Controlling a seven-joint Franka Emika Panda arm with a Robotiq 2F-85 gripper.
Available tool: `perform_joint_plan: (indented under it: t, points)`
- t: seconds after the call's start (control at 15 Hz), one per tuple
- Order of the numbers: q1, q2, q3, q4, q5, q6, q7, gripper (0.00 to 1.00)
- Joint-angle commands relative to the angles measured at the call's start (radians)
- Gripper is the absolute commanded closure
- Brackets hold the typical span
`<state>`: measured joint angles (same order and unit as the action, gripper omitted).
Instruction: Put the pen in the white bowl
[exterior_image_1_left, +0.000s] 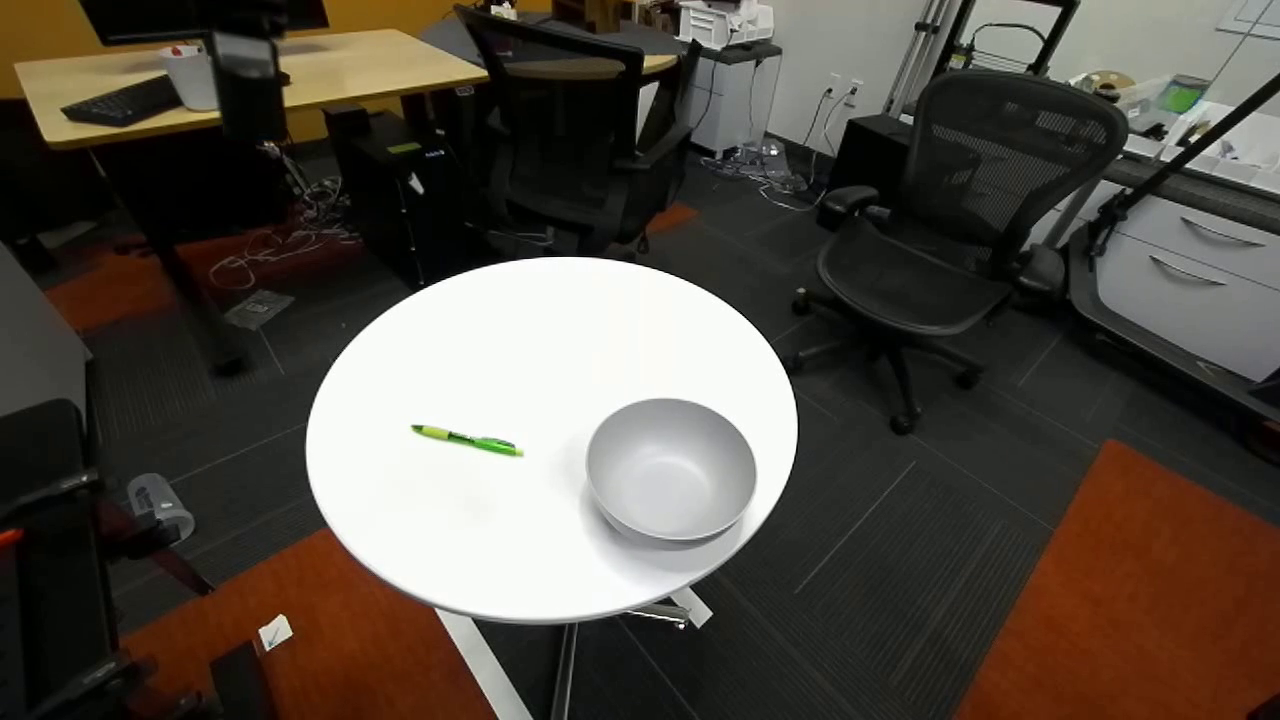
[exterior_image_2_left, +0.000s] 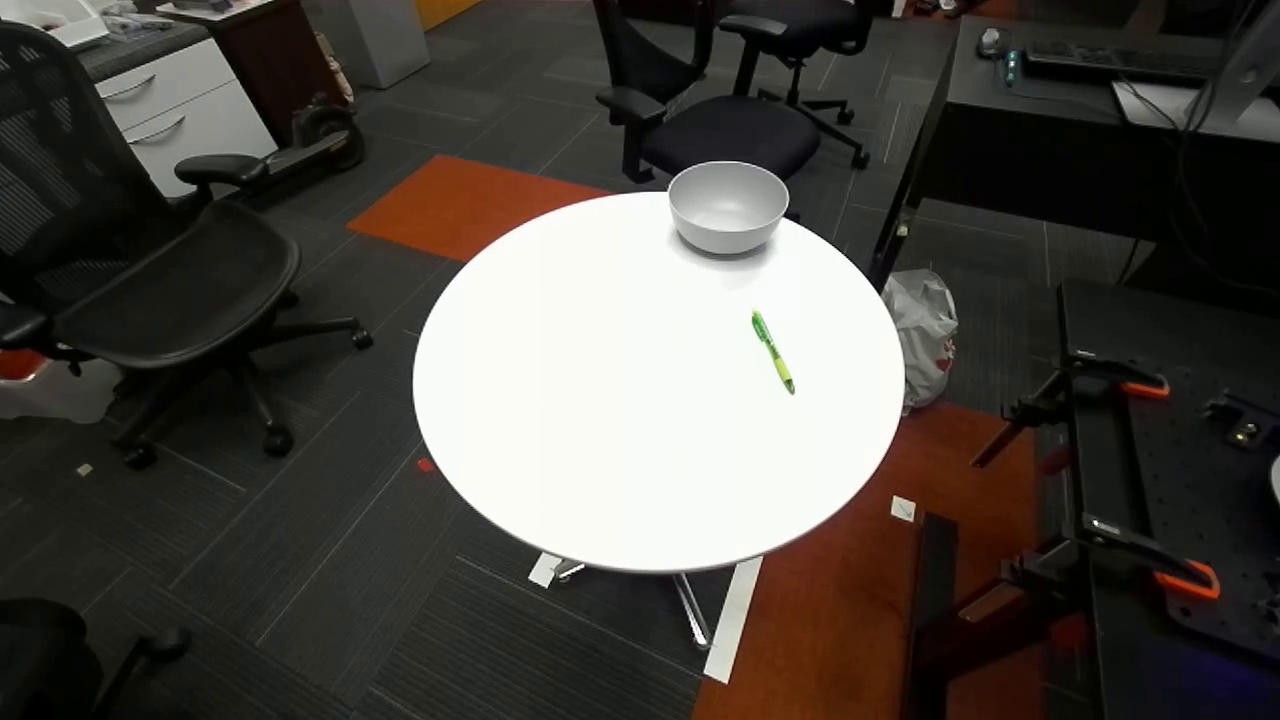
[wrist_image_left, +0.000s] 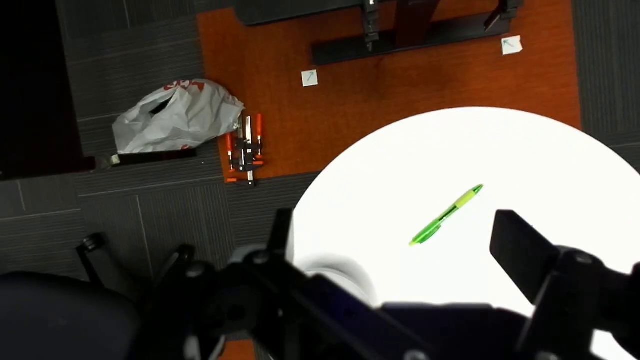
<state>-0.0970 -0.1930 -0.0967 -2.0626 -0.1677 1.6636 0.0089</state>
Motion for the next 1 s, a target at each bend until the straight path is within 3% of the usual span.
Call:
perform_joint_plan:
  t: [0.0,0.47,0.93]
  points:
    - [0.013,-0.035,0.038,-0.108,0.023,0.094,0.183,0.0]
    - [0.023,-0.003,0.07,-0.307,0.105,0.421,0.386,0.0]
    - [0.022,0.096,0.09,-0.41,0.085,0.661,0.591,0.0]
